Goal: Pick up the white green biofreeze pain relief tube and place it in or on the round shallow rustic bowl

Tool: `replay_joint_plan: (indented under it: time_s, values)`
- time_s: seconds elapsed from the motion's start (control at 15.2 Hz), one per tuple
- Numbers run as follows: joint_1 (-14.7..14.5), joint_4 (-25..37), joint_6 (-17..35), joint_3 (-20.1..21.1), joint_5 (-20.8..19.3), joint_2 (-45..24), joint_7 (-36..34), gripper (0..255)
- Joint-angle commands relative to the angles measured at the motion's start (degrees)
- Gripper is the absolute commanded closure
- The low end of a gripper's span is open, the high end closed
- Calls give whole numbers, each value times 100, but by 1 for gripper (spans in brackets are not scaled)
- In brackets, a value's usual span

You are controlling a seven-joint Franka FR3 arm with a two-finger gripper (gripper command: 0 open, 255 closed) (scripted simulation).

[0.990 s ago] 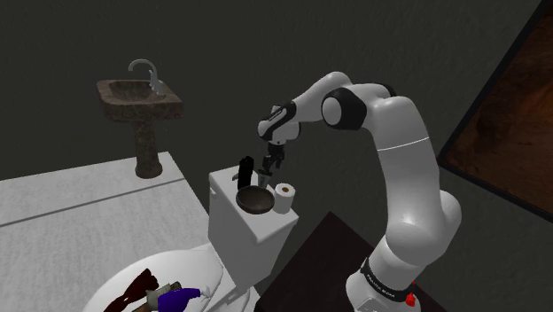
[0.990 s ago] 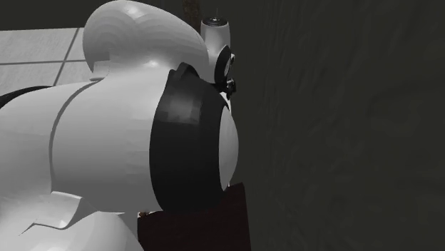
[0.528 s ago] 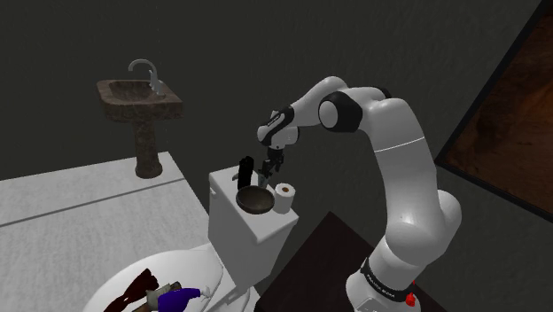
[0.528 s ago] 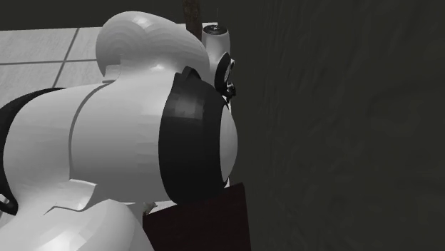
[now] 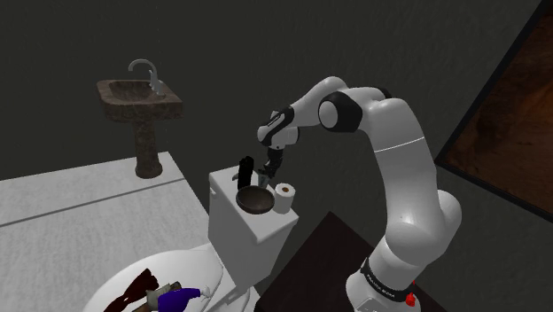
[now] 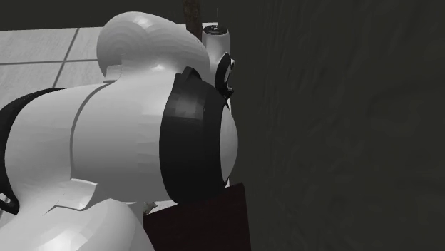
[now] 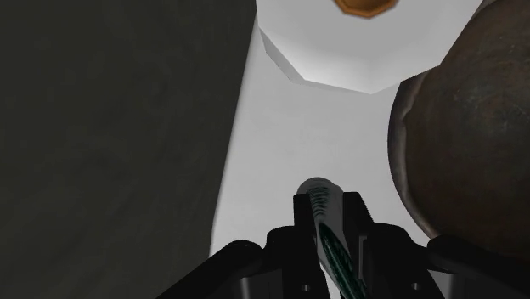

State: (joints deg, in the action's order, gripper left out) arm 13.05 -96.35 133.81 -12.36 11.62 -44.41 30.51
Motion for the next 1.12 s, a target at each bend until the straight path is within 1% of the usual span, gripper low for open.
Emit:
replay_joint_plan:
  time_s: [0.0,0.33,1.06]
  values:
    - [-1,-1,-1,2,1,-3,0,255]
    - [-1,-6,3,1,1,-1,1,255]
    - [-89,-123,-502,-120,-134,624,-69,255]
